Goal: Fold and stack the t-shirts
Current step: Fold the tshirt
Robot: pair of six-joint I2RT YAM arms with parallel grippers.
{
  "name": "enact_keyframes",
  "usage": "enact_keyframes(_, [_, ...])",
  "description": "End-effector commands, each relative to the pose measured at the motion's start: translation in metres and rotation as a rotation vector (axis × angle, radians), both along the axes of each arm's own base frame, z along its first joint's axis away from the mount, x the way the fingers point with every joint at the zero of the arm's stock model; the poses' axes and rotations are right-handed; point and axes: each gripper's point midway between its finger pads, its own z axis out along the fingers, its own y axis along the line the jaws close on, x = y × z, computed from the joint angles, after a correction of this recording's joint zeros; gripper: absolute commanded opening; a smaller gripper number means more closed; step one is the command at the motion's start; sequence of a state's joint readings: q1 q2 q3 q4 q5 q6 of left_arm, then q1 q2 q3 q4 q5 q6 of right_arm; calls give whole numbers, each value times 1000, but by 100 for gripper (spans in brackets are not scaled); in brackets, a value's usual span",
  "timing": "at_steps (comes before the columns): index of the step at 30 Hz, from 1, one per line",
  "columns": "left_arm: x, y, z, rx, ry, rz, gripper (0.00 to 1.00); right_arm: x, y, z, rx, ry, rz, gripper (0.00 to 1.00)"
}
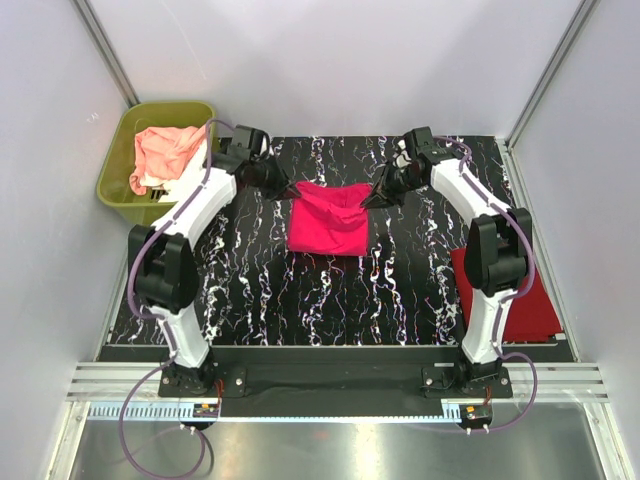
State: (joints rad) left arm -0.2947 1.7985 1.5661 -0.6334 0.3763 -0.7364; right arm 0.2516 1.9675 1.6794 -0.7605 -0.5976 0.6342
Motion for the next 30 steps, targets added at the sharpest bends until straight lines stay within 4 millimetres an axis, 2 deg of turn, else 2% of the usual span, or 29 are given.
enact_keyframes(1, [37, -10, 33, -55, -137, -36, 0, 12, -2, 8, 39, -17, 12, 0])
enact_keyframes(3, [50, -12, 42, -78, -163, -37, 0, 19, -3, 4, 42, -11, 6, 0])
enact_keyframes(4, [57, -13, 35, -80, -153, -36, 0, 23, -5, 3, 47, -11, 2, 0])
enact_keyframes(6, [68, -14, 39, -96, -170, -28, 0, 29, -3, -1, 60, 0, 7, 0])
enact_keyframes(7, [74, -14, 30, -96, -161, -25, 0, 32, -3, -3, 60, 0, 6, 0])
enact_keyframes(9, [85, -13, 30, -113, -171, -12, 0, 41, -5, -9, 57, 2, -3, 1])
enact_keyframes(10, [91, -13, 21, -116, -163, -10, 0, 45, -6, -9, 58, 2, -8, 1])
enact_keyframes(12, [100, -14, 21, -135, -171, -15, 0, 56, -8, -15, 57, -2, -19, 2])
enact_keyframes(13, [105, -15, 10, -135, -156, -17, 0, 64, -8, -17, 60, -7, -23, 2])
enact_keyframes(15, [115, -21, 4, -170, -161, -34, 0, 70, -9, -19, 56, -4, -27, 2])
enact_keyframes(19, [131, -27, 0, -195, -195, -43, 0, 86, -14, -22, 55, -18, -48, 3])
enact_keyframes(20, [137, -29, 6, -207, -231, -48, 0, 90, -16, -23, 53, -24, -63, 4])
enact_keyframes(23, [150, -32, 0, -213, -260, -52, 0, 101, -22, -32, 47, -30, -90, 6])
enact_keyframes(25, [161, -34, -5, -208, -274, -58, 1, 112, -26, -38, 52, -39, -98, 11])
enact_keyframes(26, [163, -34, -11, -189, -259, -51, 5, 117, -27, -40, 47, -49, -105, 13])
enact_keyframes(27, [174, -33, -11, -168, -276, -44, 11, 122, -28, -42, 50, -60, -106, 16])
enact_keyframes(29, [184, -23, -20, -89, -282, -11, 18, 137, -31, -48, 49, -79, -115, 27])
enact_keyframes(30, [191, -20, -13, -69, -305, 2, 28, 143, -34, -49, 41, -92, -119, 31])
